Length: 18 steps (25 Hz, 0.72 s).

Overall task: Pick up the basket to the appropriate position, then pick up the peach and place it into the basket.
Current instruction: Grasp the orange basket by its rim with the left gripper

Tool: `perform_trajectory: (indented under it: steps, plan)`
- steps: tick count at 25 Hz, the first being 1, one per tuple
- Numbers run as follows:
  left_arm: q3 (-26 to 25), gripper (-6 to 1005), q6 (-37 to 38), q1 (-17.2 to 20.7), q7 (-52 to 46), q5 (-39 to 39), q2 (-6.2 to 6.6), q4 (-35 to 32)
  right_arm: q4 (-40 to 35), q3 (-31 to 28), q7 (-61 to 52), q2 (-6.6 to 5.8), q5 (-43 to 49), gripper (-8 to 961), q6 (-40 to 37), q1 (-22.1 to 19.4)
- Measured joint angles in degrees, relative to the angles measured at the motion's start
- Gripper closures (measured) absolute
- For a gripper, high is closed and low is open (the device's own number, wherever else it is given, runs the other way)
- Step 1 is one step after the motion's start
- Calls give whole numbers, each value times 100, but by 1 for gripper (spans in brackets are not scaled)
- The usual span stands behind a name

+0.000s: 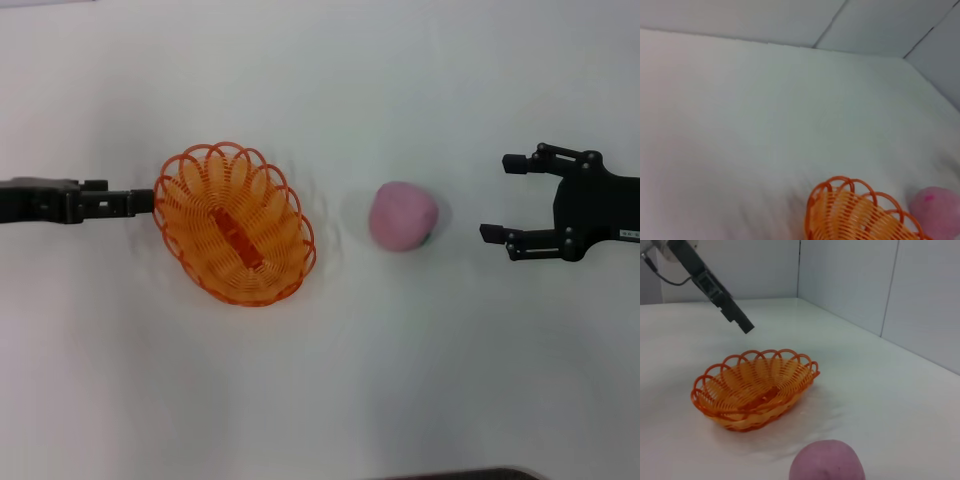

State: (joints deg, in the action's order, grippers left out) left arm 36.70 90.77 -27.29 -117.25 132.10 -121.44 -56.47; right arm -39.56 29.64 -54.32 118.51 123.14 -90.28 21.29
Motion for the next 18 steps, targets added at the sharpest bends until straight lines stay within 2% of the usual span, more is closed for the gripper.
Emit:
perform_trajectory:
  steps: [8,11,18]
  plan:
    - [938,75,-502,-83,-22,12,-44,-390,-10,-1,-31,8,9,29,-7,48]
    - [1292,75,-731,-229,-27,236,-65,-433,-15,-2,-37,14,15,29,-7,51]
    - [1651,76,-1101,-481,-76,622,-116,-489,-25,-3,-41,14,17,29,-7,58]
